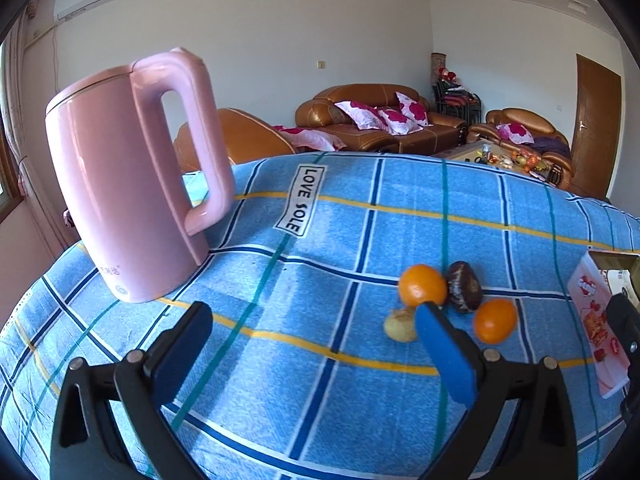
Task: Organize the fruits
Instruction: 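Move both open tools back from the tin to the fruit pile, then grasp the oval orange with the right tool while the left tool grasps another kiwi, then carry the orange over the pink tin with the right tool while the left tool carries the kiwi there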
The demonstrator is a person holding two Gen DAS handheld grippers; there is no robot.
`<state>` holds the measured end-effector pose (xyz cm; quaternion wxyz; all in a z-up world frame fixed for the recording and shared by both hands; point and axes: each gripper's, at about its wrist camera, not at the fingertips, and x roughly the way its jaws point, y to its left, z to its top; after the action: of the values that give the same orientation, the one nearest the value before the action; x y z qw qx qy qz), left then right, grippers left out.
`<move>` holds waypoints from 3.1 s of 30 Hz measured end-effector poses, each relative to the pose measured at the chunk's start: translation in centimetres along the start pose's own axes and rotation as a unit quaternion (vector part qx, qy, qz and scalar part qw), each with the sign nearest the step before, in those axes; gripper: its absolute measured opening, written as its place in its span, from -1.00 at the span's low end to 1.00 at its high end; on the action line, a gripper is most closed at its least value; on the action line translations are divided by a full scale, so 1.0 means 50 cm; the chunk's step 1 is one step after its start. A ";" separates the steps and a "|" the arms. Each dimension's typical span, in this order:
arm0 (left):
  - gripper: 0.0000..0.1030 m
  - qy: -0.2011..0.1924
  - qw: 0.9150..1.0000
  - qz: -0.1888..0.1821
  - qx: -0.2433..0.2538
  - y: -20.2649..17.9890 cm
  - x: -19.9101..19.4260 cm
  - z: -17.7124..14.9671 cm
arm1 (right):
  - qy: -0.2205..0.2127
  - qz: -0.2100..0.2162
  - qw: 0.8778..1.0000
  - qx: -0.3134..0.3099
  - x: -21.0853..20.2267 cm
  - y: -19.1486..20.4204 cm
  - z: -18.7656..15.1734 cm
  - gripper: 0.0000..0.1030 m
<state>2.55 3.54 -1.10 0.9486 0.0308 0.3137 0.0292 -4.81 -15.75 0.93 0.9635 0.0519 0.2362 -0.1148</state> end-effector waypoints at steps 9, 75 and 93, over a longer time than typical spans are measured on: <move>1.00 0.051 0.998 0.008 -0.038 0.059 0.053 0.001 | 0.077 0.053 0.995 -0.043 0.076 0.087 -0.001 0.79; -0.39 -0.056 0.997 -0.044 -0.002 -0.014 -0.039 0.020 | -0.042 0.057 0.995 -0.066 -0.004 0.090 0.003 -0.14; -0.39 -0.061 0.996 -0.065 0.022 -0.088 -0.094 -0.019 | -0.034 0.043 0.997 -0.053 -0.045 0.018 -0.018 -0.14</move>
<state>-1.63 -1.16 0.59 0.9650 0.0325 0.2571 -0.0413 -6.91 -14.31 1.21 0.9764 0.0070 0.2067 -0.0624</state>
